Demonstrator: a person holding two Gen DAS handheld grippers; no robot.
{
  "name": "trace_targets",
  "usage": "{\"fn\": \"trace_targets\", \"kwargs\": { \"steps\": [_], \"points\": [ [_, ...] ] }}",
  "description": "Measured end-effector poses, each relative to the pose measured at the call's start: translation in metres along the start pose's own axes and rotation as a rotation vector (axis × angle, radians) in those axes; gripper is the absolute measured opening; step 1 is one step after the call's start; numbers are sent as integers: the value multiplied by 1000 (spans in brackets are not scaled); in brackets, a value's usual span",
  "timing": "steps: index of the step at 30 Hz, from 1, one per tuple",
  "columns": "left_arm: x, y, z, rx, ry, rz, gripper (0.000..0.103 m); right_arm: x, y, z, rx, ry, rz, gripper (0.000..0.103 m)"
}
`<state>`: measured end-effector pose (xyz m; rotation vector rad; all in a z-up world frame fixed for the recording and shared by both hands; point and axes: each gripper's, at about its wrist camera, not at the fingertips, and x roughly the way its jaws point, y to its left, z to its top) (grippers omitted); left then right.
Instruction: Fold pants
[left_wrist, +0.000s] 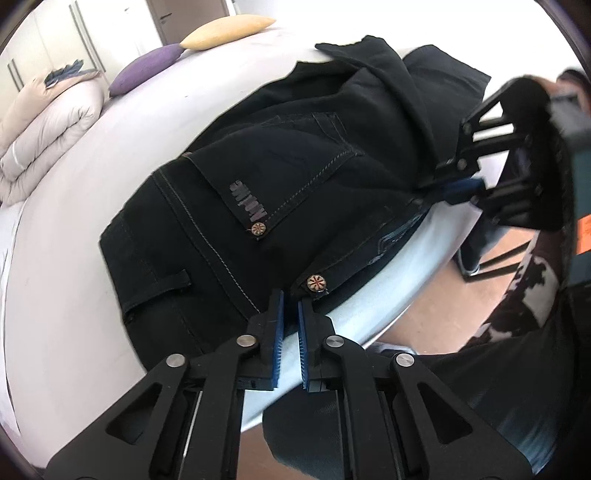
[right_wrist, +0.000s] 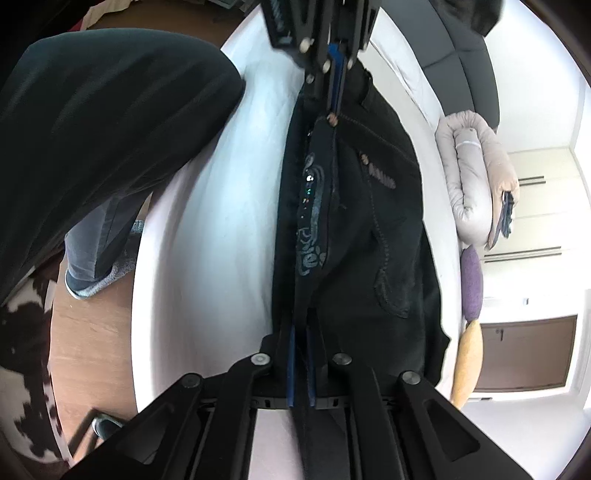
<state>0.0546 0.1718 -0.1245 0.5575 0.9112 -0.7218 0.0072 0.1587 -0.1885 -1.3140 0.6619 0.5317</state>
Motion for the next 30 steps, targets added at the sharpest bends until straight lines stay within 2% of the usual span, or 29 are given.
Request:
{"fn": "trace_targets", "kwargs": {
  "steps": [4, 8, 10, 13, 16, 18, 19, 20, 21, 22, 24, 25, 26, 28, 30],
  "points": [
    [-29, 6, 8, -48, -30, -2, 8, -1, -4, 0, 66, -8, 5, 10],
    [-54, 11, 29, -120, -133, -30, 8, -1, -1, 1, 75, -10, -12, 9],
    [-54, 12, 42, -163, -171, -27, 8, 0, -1, 1, 84, -14, -14, 10],
    [-27, 12, 67, -232, -165, -8, 8, 1, -4, 1, 138, -19, -11, 10],
    [24, 10, 86, -345, -77, -38, 8, -2, -13, -3, 240, -44, -4, 11],
    [64, 5, 90, -396, 10, -44, 8, -6, -20, -11, 318, -65, 14, 23],
    [72, 2, 89, -400, 21, -28, 8, -10, -28, -19, 387, -83, 56, 53],
    [74, 0, 89, -424, -14, -11, 8, -15, -34, -26, 447, -101, 105, 86],
    [75, 1, 89, -450, -22, -12, 8, -20, -40, -34, 507, -129, 143, 91],
    [75, 3, 88, -477, -26, -20, 8, -28, -52, -48, 601, -166, 182, 90],
    [76, 5, 85, -503, -41, -40, 8, -31, -76, -71, 762, -177, 262, 87],
    [77, 6, 84, -514, -48, -50, 8, -27, -100, -92, 892, -181, 311, 82],
    [78, 7, 83, -531, -52, -61, 8, -22, -117, -108, 980, -175, 320, 78],
    [80, 8, 84, -540, -53, -61, 8, -7, -164, -148, 1179, -141, 279, 78],
    [82, 6, 86, -536, -56, -46, 8, 14, -213, -192, 1386, -70, 211, 78]
  ]
}}
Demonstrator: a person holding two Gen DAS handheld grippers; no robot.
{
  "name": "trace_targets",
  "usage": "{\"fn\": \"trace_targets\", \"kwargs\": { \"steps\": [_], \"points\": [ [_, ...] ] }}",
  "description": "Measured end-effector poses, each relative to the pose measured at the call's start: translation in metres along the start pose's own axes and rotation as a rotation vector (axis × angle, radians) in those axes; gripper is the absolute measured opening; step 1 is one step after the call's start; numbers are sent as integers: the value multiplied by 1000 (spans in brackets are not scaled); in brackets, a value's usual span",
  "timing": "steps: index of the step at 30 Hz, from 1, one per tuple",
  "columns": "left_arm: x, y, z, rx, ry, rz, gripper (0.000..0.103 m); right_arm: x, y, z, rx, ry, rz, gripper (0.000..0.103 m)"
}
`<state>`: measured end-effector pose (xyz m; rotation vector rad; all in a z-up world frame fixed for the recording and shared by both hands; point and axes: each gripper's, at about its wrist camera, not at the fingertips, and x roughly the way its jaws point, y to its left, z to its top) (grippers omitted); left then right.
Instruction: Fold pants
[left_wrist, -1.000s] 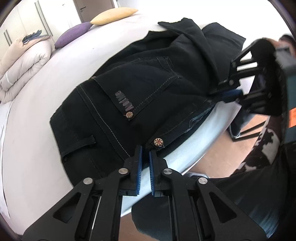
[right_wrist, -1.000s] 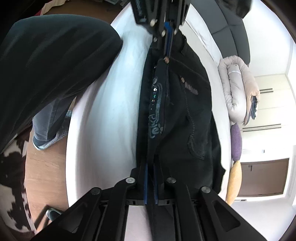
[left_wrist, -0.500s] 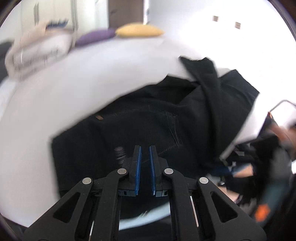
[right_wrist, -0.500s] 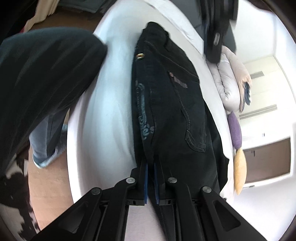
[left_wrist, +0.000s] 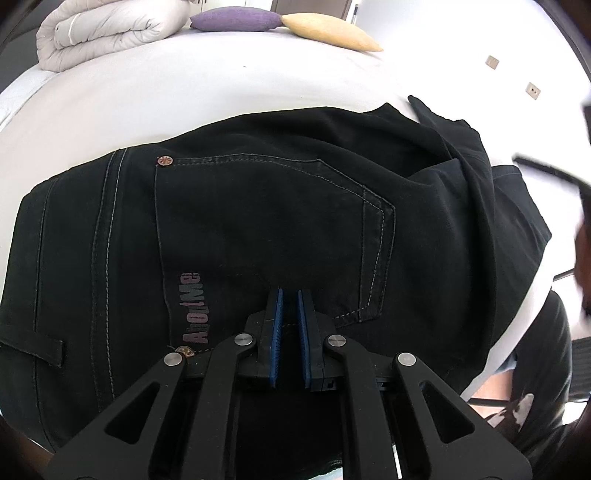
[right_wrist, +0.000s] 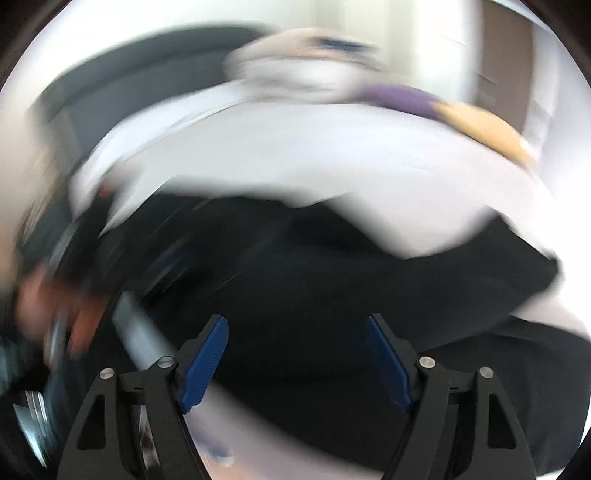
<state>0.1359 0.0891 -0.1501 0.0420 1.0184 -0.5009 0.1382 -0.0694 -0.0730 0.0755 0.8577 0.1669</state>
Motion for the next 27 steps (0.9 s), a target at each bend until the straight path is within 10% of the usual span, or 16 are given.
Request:
{"fn": "trace_targets", "kwargs": {
  "steps": [6, 16, 18, 23, 27],
  "points": [
    [9, 3, -20, -27, -38, 5, 8, 72, -121, 102, 364, 115, -245, 79],
    [3, 24, -35, -49, -61, -27, 8, 181, -166, 127, 450, 301, -445, 81],
    [2, 24, -33, -48, -64, -30, 8, 182, -166, 130, 444, 270, -443, 74],
    [3, 19, -30, -50, -67, -18, 8, 171, -175, 130, 454, 231, -400, 15],
    [3, 13, -28, -46, -66, 2, 8, 142, -186, 124, 492, 154, -348, 7]
  ]
}}
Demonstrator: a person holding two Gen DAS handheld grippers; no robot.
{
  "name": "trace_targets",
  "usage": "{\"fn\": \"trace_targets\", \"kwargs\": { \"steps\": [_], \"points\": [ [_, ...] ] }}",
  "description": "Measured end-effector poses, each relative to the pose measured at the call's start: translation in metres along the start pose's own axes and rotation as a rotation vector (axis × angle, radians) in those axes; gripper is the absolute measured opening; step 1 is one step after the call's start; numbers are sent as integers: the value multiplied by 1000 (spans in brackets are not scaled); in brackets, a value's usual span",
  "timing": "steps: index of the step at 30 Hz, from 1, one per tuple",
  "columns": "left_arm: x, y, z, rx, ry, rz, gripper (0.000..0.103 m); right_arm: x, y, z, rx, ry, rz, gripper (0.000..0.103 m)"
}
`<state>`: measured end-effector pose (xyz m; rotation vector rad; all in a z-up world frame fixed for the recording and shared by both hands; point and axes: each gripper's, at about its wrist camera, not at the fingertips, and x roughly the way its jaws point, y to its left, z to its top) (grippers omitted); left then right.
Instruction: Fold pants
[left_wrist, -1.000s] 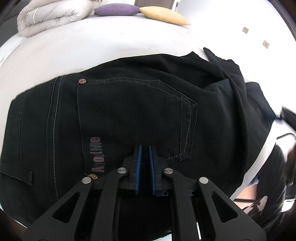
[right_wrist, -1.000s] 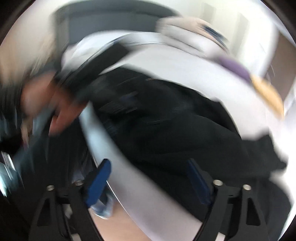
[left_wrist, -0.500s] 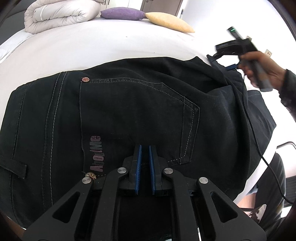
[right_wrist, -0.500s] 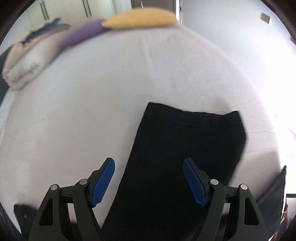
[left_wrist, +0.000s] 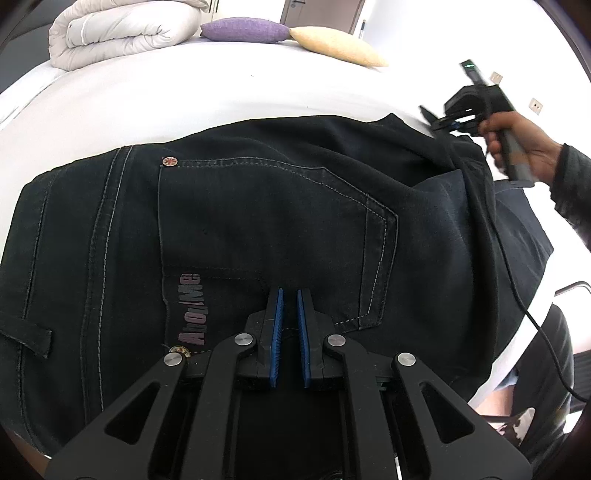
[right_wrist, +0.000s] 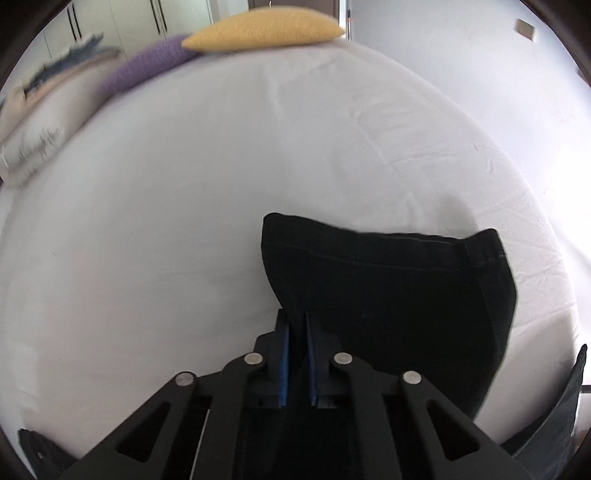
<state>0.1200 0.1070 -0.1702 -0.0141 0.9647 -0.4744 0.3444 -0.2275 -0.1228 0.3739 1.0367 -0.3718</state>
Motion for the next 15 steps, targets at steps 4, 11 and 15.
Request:
{"fn": "trace_targets", "kwargs": {
  "steps": [4, 11, 15],
  "points": [
    [0, -1, 0, 0, 4, 7, 8, -57, -40, -10, 85, -114, 112, 6],
    [1, -9, 6, 4, 23, 34, 8, -148, -167, -81, 376, -266, 300, 6],
    [3, -9, 9, -16, 32, 33, 8, -161, -236, -151, 530, -244, 311, 6]
  ]
}}
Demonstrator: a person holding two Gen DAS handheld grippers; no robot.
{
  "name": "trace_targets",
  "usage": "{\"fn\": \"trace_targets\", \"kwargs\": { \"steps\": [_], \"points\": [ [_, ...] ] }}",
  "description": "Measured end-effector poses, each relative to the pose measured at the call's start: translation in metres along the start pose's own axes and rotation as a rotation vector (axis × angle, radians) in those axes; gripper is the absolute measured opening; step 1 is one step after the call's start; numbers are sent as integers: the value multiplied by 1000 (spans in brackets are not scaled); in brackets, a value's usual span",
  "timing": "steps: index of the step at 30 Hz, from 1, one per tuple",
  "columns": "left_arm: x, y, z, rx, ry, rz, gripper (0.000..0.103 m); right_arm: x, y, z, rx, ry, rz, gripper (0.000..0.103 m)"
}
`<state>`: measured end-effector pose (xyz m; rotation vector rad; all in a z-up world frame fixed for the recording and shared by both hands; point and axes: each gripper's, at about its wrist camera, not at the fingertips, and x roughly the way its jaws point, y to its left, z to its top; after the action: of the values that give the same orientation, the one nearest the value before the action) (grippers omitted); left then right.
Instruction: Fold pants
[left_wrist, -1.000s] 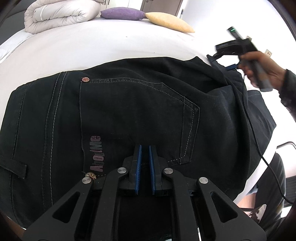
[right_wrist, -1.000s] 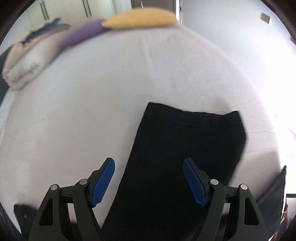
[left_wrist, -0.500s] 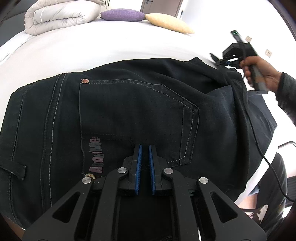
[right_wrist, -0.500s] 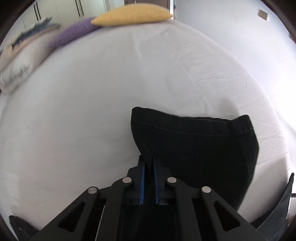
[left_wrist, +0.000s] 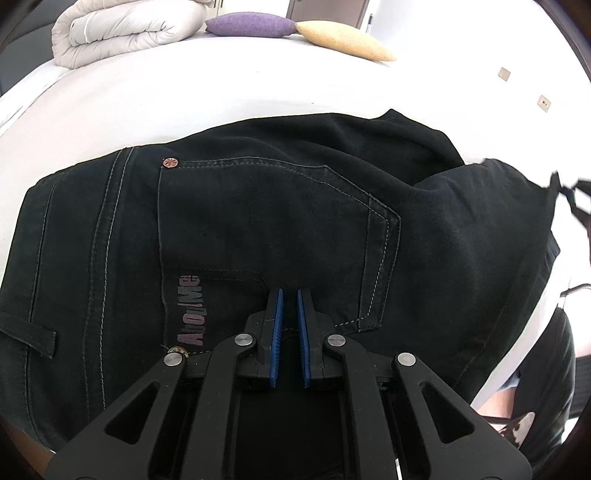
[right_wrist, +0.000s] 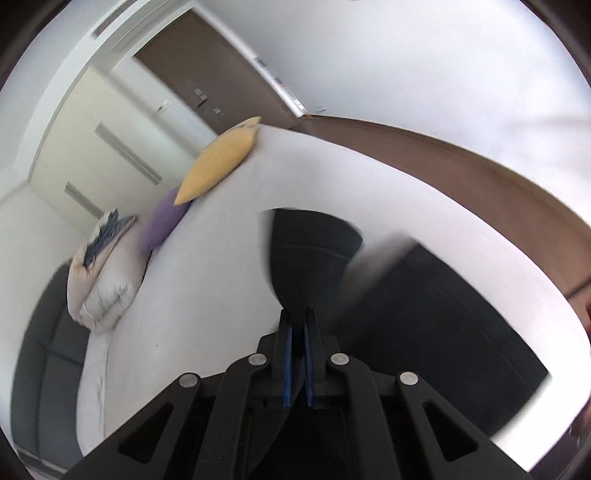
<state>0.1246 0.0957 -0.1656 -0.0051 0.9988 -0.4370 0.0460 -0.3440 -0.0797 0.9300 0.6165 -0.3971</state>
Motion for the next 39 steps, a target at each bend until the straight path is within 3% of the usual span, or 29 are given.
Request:
{"fn": "trace_targets", "kwargs": {
  "steps": [3, 6, 8, 9, 10, 11, 13, 15, 18, 19, 20, 21, 26, 32, 36, 39],
  "points": [
    [1, 1, 2, -13, 7, 3, 8, -2, -48, -17, 110, 19, 22, 7],
    [0, 0, 6, -23, 15, 12, 8, 2, -88, -43, 251, 62, 56, 18],
    [-2, 1, 9, -36, 22, 17, 8, -1, -104, -51, 320, 40, 159, 48],
    [-3, 1, 10, -38, 24, 20, 8, -3, -106, -52, 340, 24, 195, 58],
    [-3, 1, 11, -38, 27, 27, 8, -8, -104, -52, 353, -8, 222, 75],
    [-3, -1, 12, -35, 30, 37, 8, -11, -101, -50, 352, -32, 222, 86],
    [-3, -3, 13, -34, 32, 47, 8, -16, -97, -45, 345, -81, 201, 89],
    [-5, -5, 15, -36, 34, 57, 8, -11, -101, -38, 369, -89, 181, 85],
    [-2, -8, 17, -28, 40, 69, 8, 8, -108, -25, 386, -41, 205, 60],
    [-1, -9, 18, -27, 42, 71, 8, 18, -101, -22, 355, -7, 181, 42],
    [-1, -9, 18, -26, 42, 71, 8, 25, -95, -22, 335, 11, 156, 17],
    [-1, -10, 18, -26, 42, 72, 8, 29, -92, -20, 320, 25, 137, 8],
    [2, -12, 17, -23, 40, 79, 8, 33, -41, 10, 171, 22, 130, 5],
    [4, -9, 15, -30, 41, 67, 8, -3, 58, 75, -56, -50, 242, 5],
    [2, -7, 15, -36, 31, 61, 8, -21, 57, 77, -85, -58, 282, 5],
    [2, -4, 13, -34, 31, 50, 8, -26, -3, 51, 44, -41, 242, 6]
  ]
}}
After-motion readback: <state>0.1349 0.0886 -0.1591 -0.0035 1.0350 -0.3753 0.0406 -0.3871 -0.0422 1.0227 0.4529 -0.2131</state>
